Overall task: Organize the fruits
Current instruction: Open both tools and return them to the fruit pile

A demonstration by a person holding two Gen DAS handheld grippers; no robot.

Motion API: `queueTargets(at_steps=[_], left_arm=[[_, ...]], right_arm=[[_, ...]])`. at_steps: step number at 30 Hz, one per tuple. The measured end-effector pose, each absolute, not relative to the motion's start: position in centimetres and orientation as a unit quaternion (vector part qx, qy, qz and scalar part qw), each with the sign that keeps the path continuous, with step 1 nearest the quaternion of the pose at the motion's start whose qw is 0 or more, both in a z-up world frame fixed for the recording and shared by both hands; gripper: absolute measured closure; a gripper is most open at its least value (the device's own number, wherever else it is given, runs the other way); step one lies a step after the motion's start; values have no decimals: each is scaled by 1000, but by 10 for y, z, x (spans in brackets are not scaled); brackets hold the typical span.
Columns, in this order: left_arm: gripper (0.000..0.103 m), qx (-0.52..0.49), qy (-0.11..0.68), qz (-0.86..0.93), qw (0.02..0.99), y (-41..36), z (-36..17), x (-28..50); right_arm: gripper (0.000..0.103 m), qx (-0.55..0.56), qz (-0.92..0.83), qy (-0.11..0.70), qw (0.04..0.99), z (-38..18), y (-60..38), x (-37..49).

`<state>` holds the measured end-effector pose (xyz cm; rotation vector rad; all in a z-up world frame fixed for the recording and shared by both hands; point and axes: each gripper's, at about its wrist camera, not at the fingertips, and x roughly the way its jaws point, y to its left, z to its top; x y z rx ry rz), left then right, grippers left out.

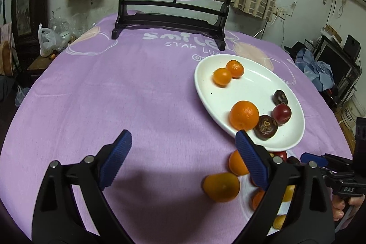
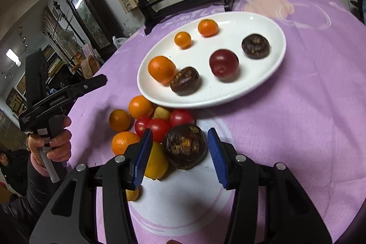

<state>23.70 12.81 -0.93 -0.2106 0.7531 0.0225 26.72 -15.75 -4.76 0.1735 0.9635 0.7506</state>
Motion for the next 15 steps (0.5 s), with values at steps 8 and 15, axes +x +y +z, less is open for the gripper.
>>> queueTargets(at_steps=[8, 15], left_arm=[[10, -100, 370, 8, 924, 126, -11, 231], [9, -87, 369, 5, 925, 119, -11, 228]], right_arm=[[53, 110, 359, 476, 795, -57, -159, 273], [53, 149, 366, 493, 775, -65, -165, 281]])
